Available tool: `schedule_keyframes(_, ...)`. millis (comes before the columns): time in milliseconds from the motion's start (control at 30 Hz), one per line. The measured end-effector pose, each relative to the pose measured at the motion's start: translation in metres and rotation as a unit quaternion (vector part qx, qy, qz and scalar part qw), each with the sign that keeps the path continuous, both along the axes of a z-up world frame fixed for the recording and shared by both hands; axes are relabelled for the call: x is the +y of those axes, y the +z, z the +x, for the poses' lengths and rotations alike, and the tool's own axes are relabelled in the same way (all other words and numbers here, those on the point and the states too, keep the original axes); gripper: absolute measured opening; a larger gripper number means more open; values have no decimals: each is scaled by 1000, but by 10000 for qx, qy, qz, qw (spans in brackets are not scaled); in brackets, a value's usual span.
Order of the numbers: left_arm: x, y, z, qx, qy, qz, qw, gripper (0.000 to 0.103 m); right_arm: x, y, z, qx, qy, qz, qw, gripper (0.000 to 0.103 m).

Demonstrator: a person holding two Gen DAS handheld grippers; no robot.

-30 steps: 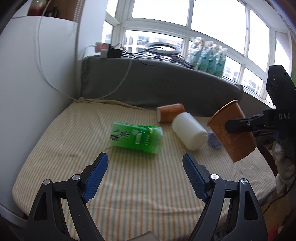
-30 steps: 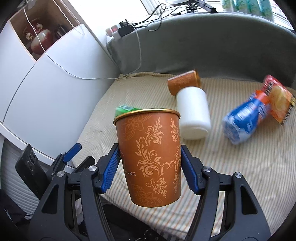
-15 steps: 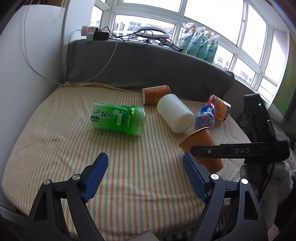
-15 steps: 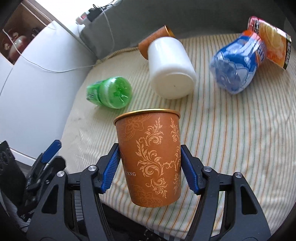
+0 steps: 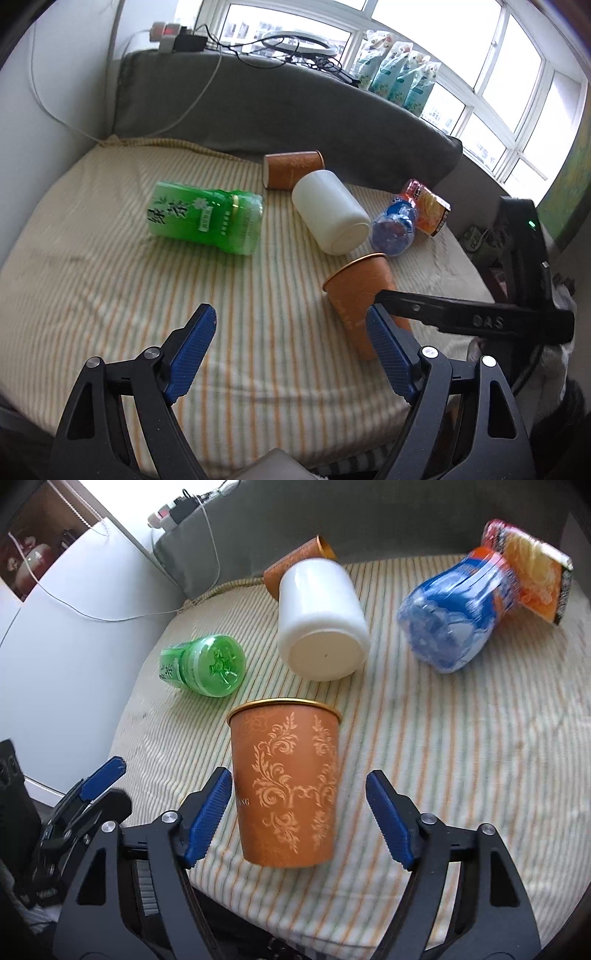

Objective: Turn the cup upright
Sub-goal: 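Lower the upright cup onto the mattress and open the right gripper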

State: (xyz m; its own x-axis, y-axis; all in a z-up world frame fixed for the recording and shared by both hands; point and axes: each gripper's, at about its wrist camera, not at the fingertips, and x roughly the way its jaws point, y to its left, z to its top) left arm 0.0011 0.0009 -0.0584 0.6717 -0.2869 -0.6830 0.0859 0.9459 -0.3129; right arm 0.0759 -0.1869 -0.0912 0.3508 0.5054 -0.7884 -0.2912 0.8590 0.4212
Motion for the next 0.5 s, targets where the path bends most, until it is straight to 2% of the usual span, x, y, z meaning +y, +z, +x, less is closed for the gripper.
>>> schedule_keyframes(133,-3,-5,10,325,-175,-514,9980,83,-21,10,-13,-218,-75,21,9997,78)
schedule_keyframes(233,-4,-12,20,654,-217,-1125,9913,83,-37,15,-22,-300,-135,29,9995,78)
schedule_keyframes(300,-5,-14,26,780,-169,-1363,9875,83,-50,17,-30,-318,-183,83,9993,78)
schedule_keyframes(367,-8,-14,32,843,-116,-1527,9846,83,-61,18,-37,-357,-244,103,9990,78)
schedule_keyframes(500,-22,-14,41,914,-124,-1517,9841,83,-79,22,-50,-581,-412,-74,9974,78)
